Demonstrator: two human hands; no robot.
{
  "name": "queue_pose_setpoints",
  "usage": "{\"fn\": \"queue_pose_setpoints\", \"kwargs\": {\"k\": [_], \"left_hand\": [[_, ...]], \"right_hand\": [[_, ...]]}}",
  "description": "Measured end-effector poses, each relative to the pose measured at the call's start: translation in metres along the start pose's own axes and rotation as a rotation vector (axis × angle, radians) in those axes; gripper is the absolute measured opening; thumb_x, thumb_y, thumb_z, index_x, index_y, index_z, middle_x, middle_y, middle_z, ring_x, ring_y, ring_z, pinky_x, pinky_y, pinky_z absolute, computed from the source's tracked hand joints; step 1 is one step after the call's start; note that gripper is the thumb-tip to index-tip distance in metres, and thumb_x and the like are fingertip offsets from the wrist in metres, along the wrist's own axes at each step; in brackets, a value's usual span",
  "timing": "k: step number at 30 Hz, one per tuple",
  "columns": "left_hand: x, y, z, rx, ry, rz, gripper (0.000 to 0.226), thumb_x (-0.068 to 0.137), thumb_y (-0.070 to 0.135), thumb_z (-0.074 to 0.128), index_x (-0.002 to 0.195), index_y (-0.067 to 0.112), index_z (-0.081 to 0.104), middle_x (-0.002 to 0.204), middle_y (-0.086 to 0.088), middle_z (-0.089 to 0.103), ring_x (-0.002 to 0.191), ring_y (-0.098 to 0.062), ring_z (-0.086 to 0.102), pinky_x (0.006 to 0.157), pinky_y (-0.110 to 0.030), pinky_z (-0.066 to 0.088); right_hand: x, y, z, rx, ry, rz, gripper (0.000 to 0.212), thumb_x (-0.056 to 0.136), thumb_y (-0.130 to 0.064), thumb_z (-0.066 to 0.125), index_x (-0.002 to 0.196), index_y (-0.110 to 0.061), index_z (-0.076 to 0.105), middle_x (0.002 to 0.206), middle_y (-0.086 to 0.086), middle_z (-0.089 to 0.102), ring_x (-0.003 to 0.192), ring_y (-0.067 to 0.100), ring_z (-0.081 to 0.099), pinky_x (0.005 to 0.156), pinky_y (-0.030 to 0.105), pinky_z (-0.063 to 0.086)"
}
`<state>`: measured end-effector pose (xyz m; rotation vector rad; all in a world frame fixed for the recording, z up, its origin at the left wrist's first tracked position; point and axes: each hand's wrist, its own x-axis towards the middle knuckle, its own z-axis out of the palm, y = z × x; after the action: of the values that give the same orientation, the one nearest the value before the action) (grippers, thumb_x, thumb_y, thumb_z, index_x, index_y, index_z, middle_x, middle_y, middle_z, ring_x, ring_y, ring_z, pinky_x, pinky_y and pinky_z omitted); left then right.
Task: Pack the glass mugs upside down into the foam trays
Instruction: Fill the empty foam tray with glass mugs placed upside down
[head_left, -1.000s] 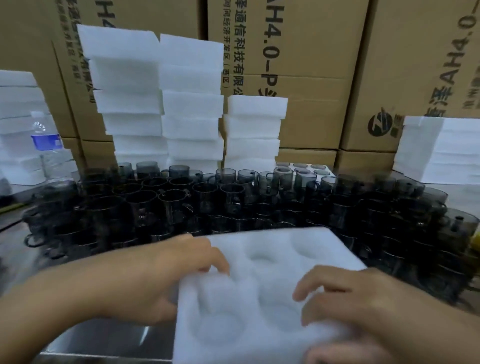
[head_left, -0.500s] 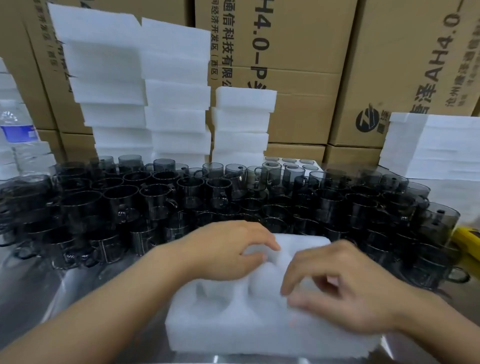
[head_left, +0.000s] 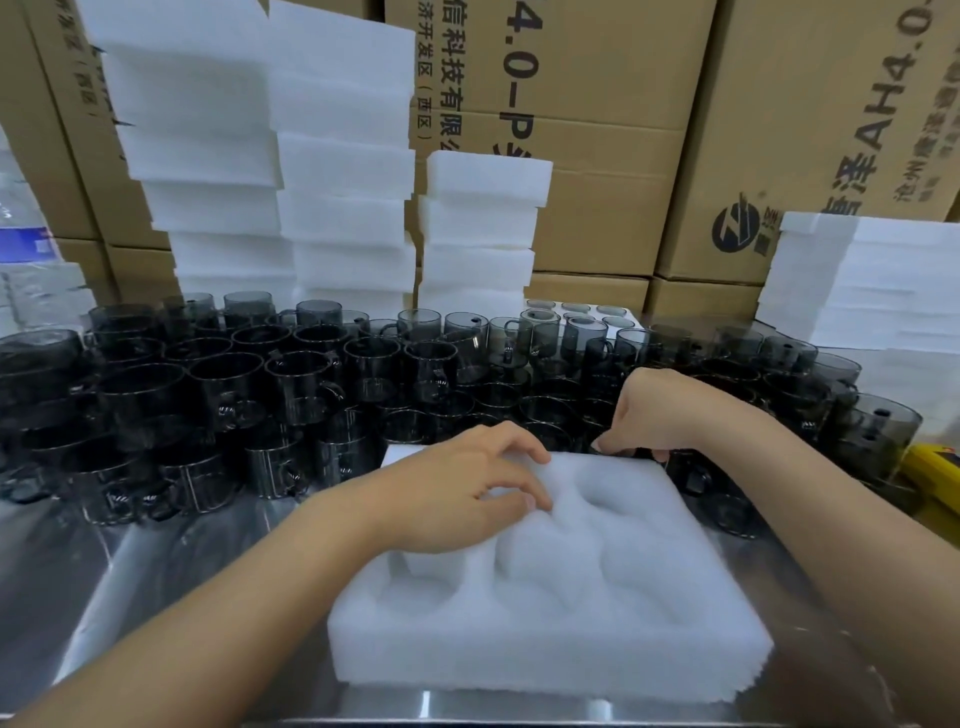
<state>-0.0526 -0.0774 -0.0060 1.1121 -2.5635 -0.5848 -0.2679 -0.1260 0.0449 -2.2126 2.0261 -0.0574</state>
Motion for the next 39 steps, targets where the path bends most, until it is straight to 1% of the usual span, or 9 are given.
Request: {"fn": "queue_pose_setpoints", "kwargs": {"k": [4,10,14,19,25,29,33,37,39], "left_hand": [[0.001,0.000,0.000,-0.017,-0.012,-0.008,0.024,0.099,0.031,0.044,0.108,0.039,0.065,0.128,0.031,0.032,0.127,0.005,0.027,0.093,-0.013,0.033],[0.000,-0.001,0.002,-0.005,0.006,0.000,0.025,0.099,0.031,0.044,0.108,0.039,0.066,0.128,0.031,0.033,0.125,0.006,0.028,0.094,-0.016,0.030],[0.000,-0.002,0.004,0.013,0.018,0.012,0.027,0.099,0.031,0.043,0.109,0.038,0.066,0.128,0.031,0.033,0.124,0.007,0.028,0.096,-0.018,0.028],[0.001,-0.003,0.003,-0.006,0.015,0.010,0.025,0.099,0.029,0.045,0.110,0.035,0.066,0.126,0.029,0.034,0.124,0.004,0.030,0.094,-0.018,0.030],[0.001,-0.006,-0.001,-0.213,0.183,-0.033,0.038,0.087,0.023,0.067,0.122,0.034,0.059,0.125,0.025,0.053,0.116,0.010,0.046,0.097,-0.006,0.033],[0.007,-0.010,0.000,-0.583,0.364,-0.085,0.036,0.081,0.005,0.071,0.102,0.030,0.055,0.123,0.012,0.059,0.116,0.000,0.054,0.098,-0.013,0.042],[0.017,-0.018,-0.007,-1.085,0.599,-0.249,0.034,0.072,0.018,0.072,0.092,0.020,0.044,0.123,-0.007,0.060,0.109,-0.019,0.064,0.092,-0.028,0.051],[0.029,-0.017,-0.017,-1.424,0.436,-0.215,0.043,0.088,0.031,0.064,0.123,0.009,0.051,0.114,-0.020,0.065,0.097,-0.030,0.069,0.075,-0.031,0.058],[0.033,-0.017,-0.020,-1.497,0.337,-0.190,0.046,0.086,0.033,0.063,0.119,0.002,0.057,0.108,-0.019,0.065,0.095,-0.025,0.067,0.073,-0.029,0.057]], "right_hand": [[-0.002,-0.002,-0.004,0.050,-0.095,0.001,0.037,0.090,-0.044,0.057,0.066,-0.020,0.072,0.036,-0.011,0.054,0.029,0.003,0.041,0.037,0.014,0.033],[-0.010,-0.014,-0.004,0.016,-0.066,-0.028,0.023,0.081,-0.025,0.061,0.072,-0.006,0.071,0.047,-0.001,0.057,0.040,0.009,0.048,0.041,0.015,0.035],[-0.017,-0.022,-0.008,-0.060,0.074,-0.040,0.021,0.079,-0.021,0.064,0.071,-0.004,0.072,0.041,-0.001,0.053,0.046,0.015,0.049,0.054,0.022,0.043],[-0.033,-0.033,-0.023,-0.154,0.259,-0.037,0.018,0.080,-0.030,0.065,0.075,-0.013,0.066,0.071,0.002,0.061,0.073,0.024,0.058,0.063,0.030,0.046],[-0.036,-0.057,-0.022,0.171,0.584,-0.176,0.021,0.081,-0.029,0.062,0.066,-0.016,0.071,0.067,0.005,0.067,0.067,0.026,0.060,0.056,0.032,0.047],[-0.024,-0.071,0.015,0.427,0.760,-0.274,0.018,0.085,-0.029,0.060,0.072,-0.017,0.065,0.070,-0.002,0.067,0.071,0.021,0.061,0.070,0.038,0.050],[-0.014,-0.059,0.031,0.522,0.905,-0.345,0.017,0.087,-0.023,0.063,0.074,-0.012,0.066,0.062,-0.009,0.057,0.058,0.013,0.049,0.064,0.035,0.045],[-0.015,-0.061,0.035,0.479,0.884,-0.472,0.012,0.084,-0.020,0.067,0.076,-0.011,0.068,0.067,-0.008,0.057,0.059,0.009,0.044,0.061,0.030,0.040],[-0.016,-0.062,0.037,0.417,0.814,-0.532,0.011,0.083,-0.020,0.067,0.075,-0.012,0.067,0.069,-0.008,0.057,0.057,0.008,0.042,0.061,0.031,0.042]]}}
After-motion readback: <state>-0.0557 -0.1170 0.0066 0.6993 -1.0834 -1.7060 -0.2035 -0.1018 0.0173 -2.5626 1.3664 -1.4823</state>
